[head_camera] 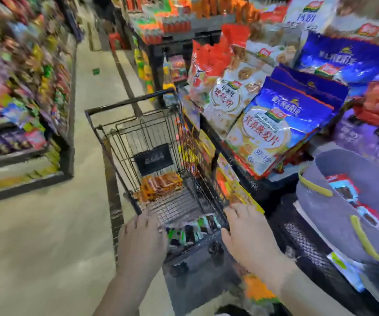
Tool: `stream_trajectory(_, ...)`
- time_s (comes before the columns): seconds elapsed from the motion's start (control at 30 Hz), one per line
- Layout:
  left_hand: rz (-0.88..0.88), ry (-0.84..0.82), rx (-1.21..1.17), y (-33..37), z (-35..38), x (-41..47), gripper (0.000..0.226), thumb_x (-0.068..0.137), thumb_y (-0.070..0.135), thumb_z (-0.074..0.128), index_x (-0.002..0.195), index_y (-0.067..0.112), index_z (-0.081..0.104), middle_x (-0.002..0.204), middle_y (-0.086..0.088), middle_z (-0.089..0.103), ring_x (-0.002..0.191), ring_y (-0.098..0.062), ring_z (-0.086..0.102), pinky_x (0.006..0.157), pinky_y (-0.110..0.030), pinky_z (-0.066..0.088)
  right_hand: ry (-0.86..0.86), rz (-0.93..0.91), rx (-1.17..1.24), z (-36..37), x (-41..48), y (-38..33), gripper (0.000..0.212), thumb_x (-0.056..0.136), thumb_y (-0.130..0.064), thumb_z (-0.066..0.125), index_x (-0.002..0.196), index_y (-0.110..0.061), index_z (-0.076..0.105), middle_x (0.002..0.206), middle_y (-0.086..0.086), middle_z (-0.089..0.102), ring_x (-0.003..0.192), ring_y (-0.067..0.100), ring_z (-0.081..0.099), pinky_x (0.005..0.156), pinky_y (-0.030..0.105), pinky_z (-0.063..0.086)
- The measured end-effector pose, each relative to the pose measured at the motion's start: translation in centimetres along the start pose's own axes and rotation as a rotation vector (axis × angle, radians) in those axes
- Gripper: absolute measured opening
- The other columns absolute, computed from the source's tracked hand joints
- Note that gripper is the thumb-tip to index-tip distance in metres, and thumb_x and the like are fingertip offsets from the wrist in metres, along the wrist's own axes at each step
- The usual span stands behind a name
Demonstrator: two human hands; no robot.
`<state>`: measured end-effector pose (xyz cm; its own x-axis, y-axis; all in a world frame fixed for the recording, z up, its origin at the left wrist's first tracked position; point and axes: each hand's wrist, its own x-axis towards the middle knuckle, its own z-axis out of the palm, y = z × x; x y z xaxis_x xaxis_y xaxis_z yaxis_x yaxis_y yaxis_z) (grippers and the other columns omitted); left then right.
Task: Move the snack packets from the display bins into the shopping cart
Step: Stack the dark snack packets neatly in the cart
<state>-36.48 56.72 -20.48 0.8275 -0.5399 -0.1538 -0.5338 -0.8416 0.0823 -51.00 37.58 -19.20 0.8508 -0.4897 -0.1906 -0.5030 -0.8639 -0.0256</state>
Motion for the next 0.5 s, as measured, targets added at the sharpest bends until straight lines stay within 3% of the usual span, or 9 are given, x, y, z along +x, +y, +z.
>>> stream_trajectory(0.2,-0.173,-0.101,-0.039,-3.8,3.7,1.4,0.056,0.106,0.052,0.046,0.156,0.028,0.042,0.165,0.005,0.04,0.15,-0.02,0.039,0.121,-0.039,0.035,-0.121,-0.167,-0.002,2.3,6.0,-3.3,0.05,0.104,-0.044,0.043,0.149,-0.022,0.041,0.151,0.001,0.042,0.133,0.028,0.044,0.108,0.041,0.039)
stream_trajectory(0.5,-0.417,-0.176,-0.162,-4.5,8.7,9.0,0.045,0.103,0.044,0.052,0.141,0.022,0.053,0.139,0.0,0.061,0.125,-0.025,0.058,0.1,-0.038,0.051,-0.33,-0.363,0.0,7.2,17.7,-4.1,0.051,0.104,-0.039,0.044,0.151,-0.02,0.039,0.151,0.003,0.042,0.135,0.027,0.042,0.111,0.039,0.037)
